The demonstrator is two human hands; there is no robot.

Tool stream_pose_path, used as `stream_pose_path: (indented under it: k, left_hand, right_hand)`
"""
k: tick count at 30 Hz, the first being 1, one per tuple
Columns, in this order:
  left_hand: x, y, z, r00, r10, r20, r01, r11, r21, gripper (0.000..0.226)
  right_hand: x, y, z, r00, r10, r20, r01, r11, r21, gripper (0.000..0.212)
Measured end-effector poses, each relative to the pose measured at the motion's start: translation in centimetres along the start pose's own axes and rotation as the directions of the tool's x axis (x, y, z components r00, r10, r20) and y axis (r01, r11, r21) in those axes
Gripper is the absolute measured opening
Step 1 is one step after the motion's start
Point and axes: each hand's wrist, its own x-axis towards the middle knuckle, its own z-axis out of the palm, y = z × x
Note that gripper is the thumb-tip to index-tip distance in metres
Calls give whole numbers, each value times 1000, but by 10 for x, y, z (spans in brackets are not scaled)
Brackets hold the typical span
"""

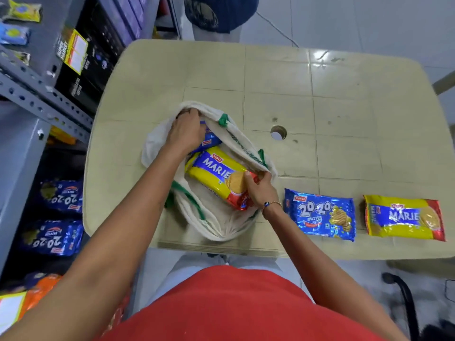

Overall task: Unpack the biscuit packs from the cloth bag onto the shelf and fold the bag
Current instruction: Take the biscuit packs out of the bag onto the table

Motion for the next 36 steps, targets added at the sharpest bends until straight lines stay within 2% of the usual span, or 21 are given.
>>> stream_pose_path:
  k: [2, 5, 7, 9, 11, 13, 15, 17, 20, 22, 24, 26, 28, 31, 36]
  left_hand:
    - [-1, 2, 3, 994, 58, 93, -53, 997, -48, 29]
    - [-20, 2, 23, 953, -4, 303, -22, 996, 83, 40]
    - [-38, 1, 42, 960, -52, 275, 8, 987, 159, 42]
    - [-54, -3, 54, 968, -71, 241, 26, 982, 188, 55]
    - [-61, -8, 59, 961, -75, 266, 24, 981, 191, 63]
    - [-59, -15, 60, 956, -75, 284, 40, 991, 127, 64]
    - [-53, -21, 59, 940, -176, 292, 174, 984, 33, 70]
    - [-46, -29, 62, 890, -265, 371, 285, 959, 1, 79]
    - [-48, -38, 74, 860, -206, 466, 256, 965, -47, 80]
    - [-55, -35, 76, 876, -220, 429, 283, 955, -87, 77]
    - [-61, -21, 68, 881, -254, 400, 324, 939, -118, 81]
    - [-63, 3, 63, 865, -273, 421, 360, 923, -140, 79]
    - [-62, 33, 62, 875, -222, 429, 345, 910, -231, 75]
    - [-56, 85, 78, 888, -137, 439, 316, 875, -367, 81]
    - [-52, 201, 109, 923, -37, 383, 181, 921, -346, 75]
  right_hand:
    - [4, -2, 0, 999, 47, -1, -47, 989, 141, 70]
    - [6, -3, 4, 993, 110, 38, -117, 944, 310, 87]
    - [6, -4, 9, 989, 125, 77, -144, 919, 367, 76]
    - [5, -4, 14, 982, 144, 124, -185, 878, 441, 66]
    - [4, -2, 12, 974, 141, 175, -212, 834, 509, 60]
    - [2, 0, 6, 968, 127, 217, -226, 817, 530, 59]
    - [0, 3, -2, 969, 118, 217, -217, 826, 520, 60]
    - [0, 6, -10, 974, 115, 196, -196, 863, 465, 61]
    - [1, 10, -25, 982, 101, 159, -150, 931, 334, 69]
    - [0, 11, -37, 985, 80, 152, -128, 933, 335, 54]
    - [-2, 10, -52, 982, 62, 177, -127, 916, 381, 38]
    - [-1, 14, -79, 987, 18, 161, -81, 914, 397, 36]
    - [5, 19, -110, 993, -17, 120, -32, 919, 394, 32]
    - [22, 36, -168, 997, -54, 62, 25, 919, 393, 25]
    - [65, 84, -271, 992, -96, -76, 118, 916, 384, 38]
